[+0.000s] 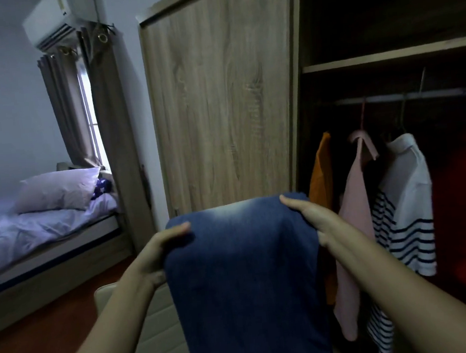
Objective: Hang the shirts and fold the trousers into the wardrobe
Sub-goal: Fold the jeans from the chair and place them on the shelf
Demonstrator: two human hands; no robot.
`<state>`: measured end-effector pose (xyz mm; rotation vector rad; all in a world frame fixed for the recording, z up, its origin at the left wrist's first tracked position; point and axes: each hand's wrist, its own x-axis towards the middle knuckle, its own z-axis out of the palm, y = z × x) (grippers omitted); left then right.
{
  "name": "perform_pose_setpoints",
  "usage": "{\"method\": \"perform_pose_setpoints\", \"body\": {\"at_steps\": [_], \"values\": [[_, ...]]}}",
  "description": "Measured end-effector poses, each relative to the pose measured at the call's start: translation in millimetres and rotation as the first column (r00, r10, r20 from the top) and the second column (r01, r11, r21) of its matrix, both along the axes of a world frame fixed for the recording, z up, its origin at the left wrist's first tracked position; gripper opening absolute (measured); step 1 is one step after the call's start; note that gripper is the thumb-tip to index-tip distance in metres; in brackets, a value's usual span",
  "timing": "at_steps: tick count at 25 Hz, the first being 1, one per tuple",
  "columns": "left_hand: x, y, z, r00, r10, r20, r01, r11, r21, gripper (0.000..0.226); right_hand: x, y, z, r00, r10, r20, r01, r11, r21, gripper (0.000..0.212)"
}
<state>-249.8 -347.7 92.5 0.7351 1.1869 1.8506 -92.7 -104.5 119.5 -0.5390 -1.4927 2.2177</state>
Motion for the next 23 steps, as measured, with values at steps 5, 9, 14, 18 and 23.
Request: {"method": "perform_pose_setpoints", "body": {"at_steps": [5, 9, 14, 18, 23], "values": [[-15.5, 10.0, 4.4, 0.957, 0.221, -0.189, -0.259, 0.943, -0.207, 0.096, 23.5, 2.4, -35.6, 0.957, 0.276, 0.092, -0.272, 0.961, -0.05, 0.076], [-16.7, 5.5, -0.2, 0.913, 0.24, -0.329, -0.299, 0.944, -0.14, 0.118, 25.4, -1.2, -46.8, 0.969, 0.246, -0.02, -0.246, 0.963, -0.11, 0.065], [-15.1, -7.0, 5.1, 0.81, 0.185, -0.556, -0.208, 0.978, 0.023, 0.13, 22.3, -10.6, -16.3, 0.971, 0.167, -0.171, -0.202, 0.955, -0.215, 0.041], [-25.9, -7.9, -5.9, 0.742, 0.283, -0.608, -0.344, 0.939, 0.018, 0.112, 19.5, -22.8, 6.4, 0.969, 0.193, -0.155, -0.218, 0.962, -0.163, 0.036], [-18.8, -0.3, 0.6, 0.564, 0.502, -0.656, -0.551, 0.82, 0.153, 0.062, 13.2, -26.9, 17.1, 0.964, 0.208, -0.164, -0.229, 0.965, -0.127, 0.03]]}}
